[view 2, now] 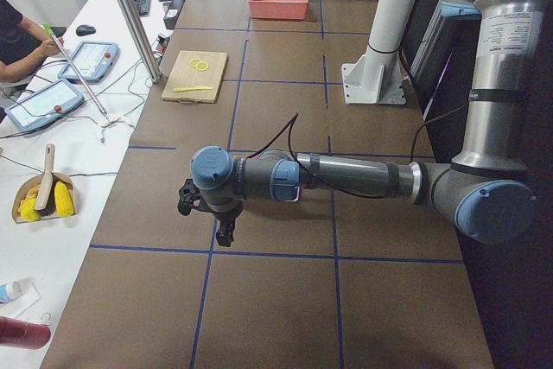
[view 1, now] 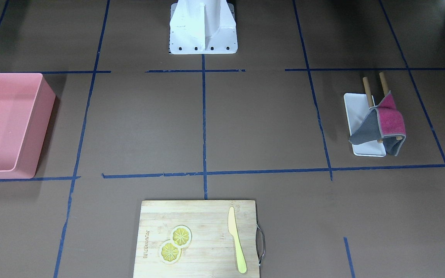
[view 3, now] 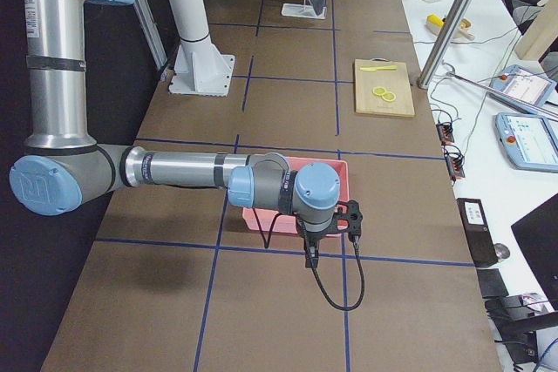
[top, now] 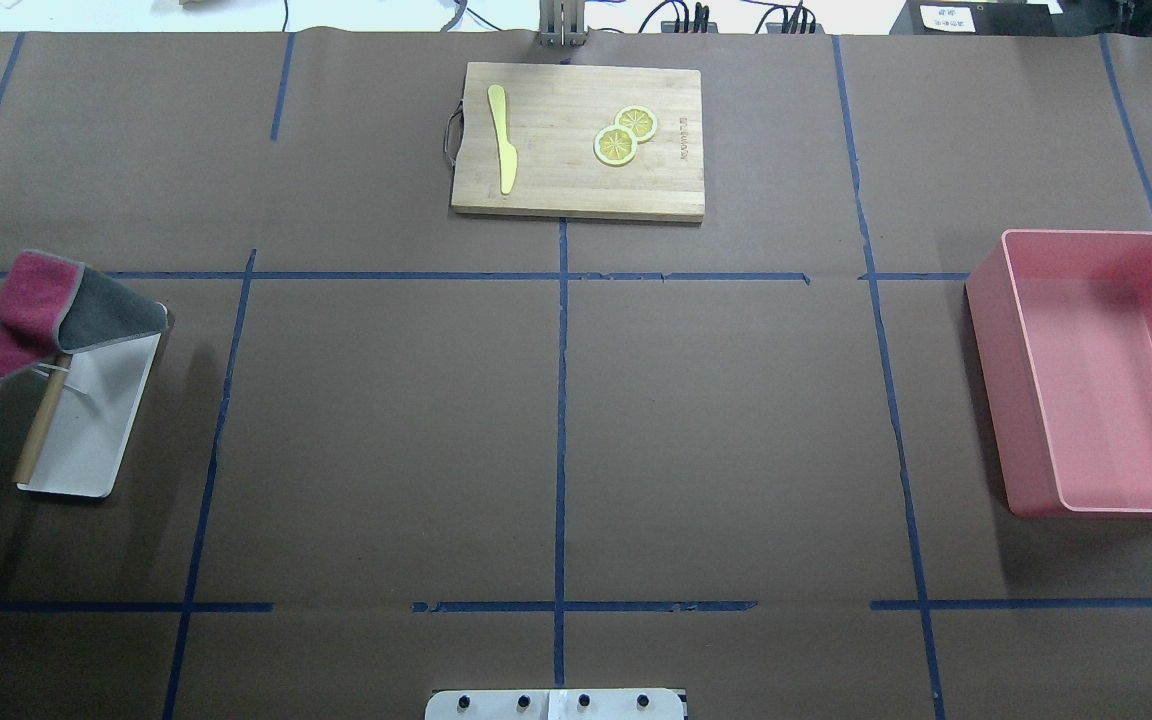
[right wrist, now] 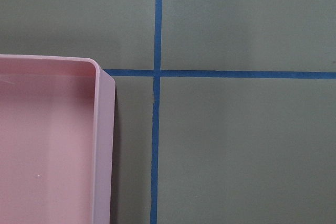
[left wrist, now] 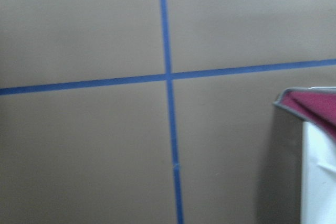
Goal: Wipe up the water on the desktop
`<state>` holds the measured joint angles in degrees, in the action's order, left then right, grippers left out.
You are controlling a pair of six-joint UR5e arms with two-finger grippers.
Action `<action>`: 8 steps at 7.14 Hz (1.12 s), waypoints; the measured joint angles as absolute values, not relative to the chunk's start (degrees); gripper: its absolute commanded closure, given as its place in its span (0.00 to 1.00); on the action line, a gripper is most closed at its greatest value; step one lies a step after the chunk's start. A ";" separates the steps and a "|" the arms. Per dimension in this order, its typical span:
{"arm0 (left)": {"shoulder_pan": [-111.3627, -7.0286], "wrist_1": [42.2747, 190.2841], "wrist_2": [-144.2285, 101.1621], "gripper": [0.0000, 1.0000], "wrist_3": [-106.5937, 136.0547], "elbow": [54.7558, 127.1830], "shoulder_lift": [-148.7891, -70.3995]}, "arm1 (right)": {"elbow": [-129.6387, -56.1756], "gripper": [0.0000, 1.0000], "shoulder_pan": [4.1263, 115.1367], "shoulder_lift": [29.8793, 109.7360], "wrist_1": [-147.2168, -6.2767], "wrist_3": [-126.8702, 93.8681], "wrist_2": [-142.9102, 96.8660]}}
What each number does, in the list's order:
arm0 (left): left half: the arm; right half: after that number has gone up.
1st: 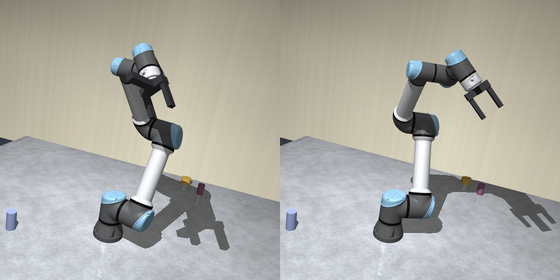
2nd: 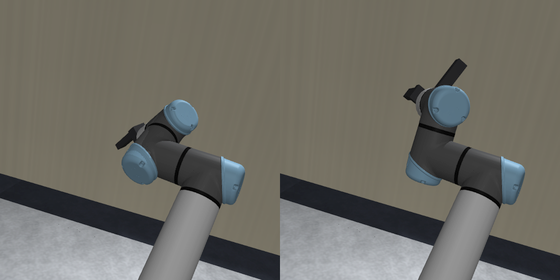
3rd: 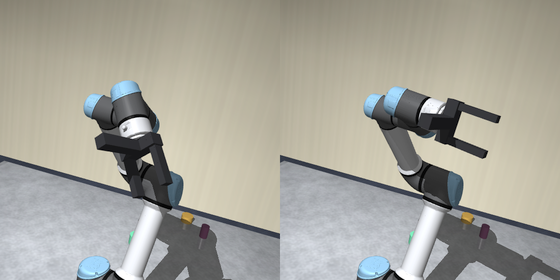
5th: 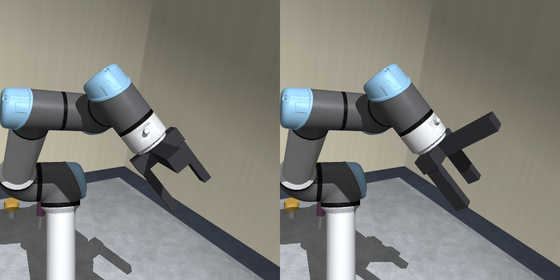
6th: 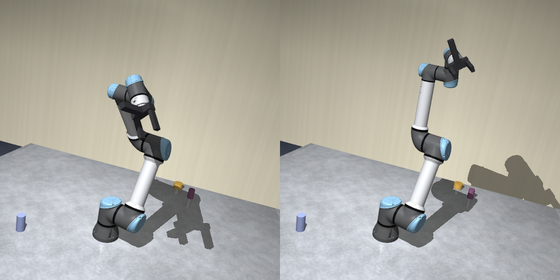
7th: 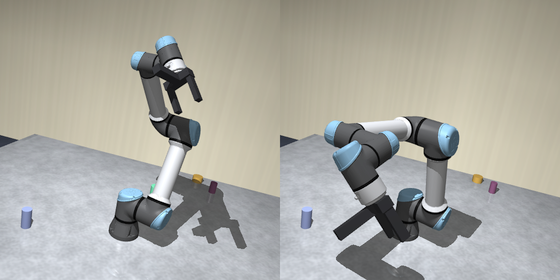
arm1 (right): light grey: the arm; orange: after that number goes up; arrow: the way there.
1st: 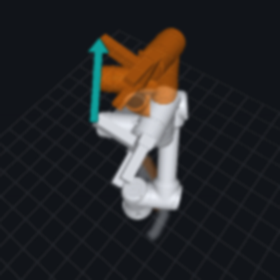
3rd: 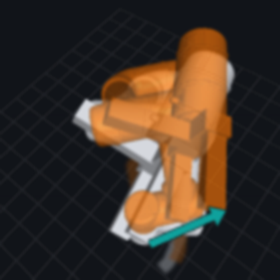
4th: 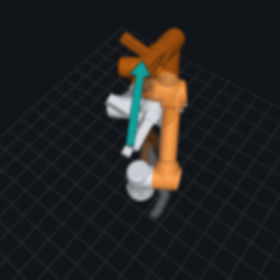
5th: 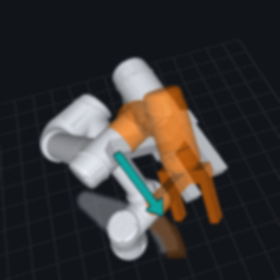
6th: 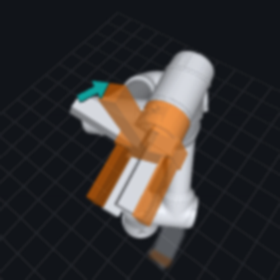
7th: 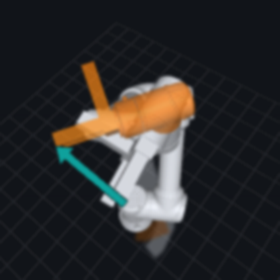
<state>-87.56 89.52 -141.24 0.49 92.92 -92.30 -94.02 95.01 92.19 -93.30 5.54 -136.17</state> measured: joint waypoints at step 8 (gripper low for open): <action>-73.59 118.38 -151.98 0.01 38.49 93.09 -90.90 | -94.22 0.00 95.01 92.04 -93.34 5.54 -136.14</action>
<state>-73.59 118.38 -151.98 38.49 93.09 -90.90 -94.22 95.01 92.04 -93.34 5.54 -136.14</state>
